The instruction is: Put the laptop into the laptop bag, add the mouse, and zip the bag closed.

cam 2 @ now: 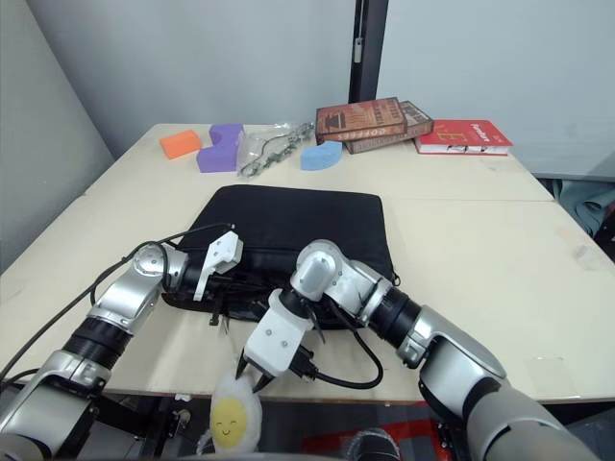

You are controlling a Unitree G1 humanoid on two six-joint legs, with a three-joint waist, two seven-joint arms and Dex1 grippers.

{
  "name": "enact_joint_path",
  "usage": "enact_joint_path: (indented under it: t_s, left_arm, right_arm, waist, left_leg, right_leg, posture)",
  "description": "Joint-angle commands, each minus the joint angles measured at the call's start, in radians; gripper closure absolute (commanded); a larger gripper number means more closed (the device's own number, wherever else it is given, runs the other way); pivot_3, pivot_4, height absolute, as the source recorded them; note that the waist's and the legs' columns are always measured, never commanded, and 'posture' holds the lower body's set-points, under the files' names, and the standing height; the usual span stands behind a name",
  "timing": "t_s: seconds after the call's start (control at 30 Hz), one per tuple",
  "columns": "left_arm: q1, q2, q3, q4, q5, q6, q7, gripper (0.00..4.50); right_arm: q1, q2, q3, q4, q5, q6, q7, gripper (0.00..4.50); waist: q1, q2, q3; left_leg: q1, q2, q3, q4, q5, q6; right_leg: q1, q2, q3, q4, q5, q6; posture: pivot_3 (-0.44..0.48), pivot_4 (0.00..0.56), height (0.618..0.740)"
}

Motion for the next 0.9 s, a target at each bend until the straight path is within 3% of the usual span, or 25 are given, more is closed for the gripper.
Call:
enact_joint_path:
  t_s: [0.03,0.6,0.9]
  left_arm:
    - [0.004,0.005,-0.013,0.009,0.028,0.001,0.015,4.50]
    - [-0.001,0.006,-0.014,0.013,0.030,-0.001,0.014,4.50]
    - [0.000,0.006,-0.014,0.018,0.032,-0.006,0.017,4.50]
  right_arm:
    - [-0.015,0.005,-0.006,-0.002,0.018,-0.025,0.046,4.47]
    - [-0.023,-0.003,-0.025,0.015,0.028,-0.051,0.039,4.47]
    - [-0.051,-0.294,-0.016,-0.184,0.197,0.043,0.052,4.47]
  waist:
    - [0.000,0.000,0.000]
    - [0.000,0.000,0.000]
    - [0.002,0.000,0.001]
  left_leg:
    - [0.000,0.000,0.000,0.000,0.000,0.000]
    - [0.000,0.000,0.000,0.000,0.000,0.000]
    - [0.000,0.000,0.000,-0.001,0.000,0.000]
  right_leg:
    - [0.000,0.000,0.000,0.000,0.000,0.000]
    - [0.000,0.000,0.000,0.000,0.000,0.000]
    - [0.000,0.000,0.000,-0.001,0.000,-0.001]
  posture:
    - [0.000,0.150,0.734]
    - [0.000,0.150,0.734]
    - [0.000,0.150,0.734]
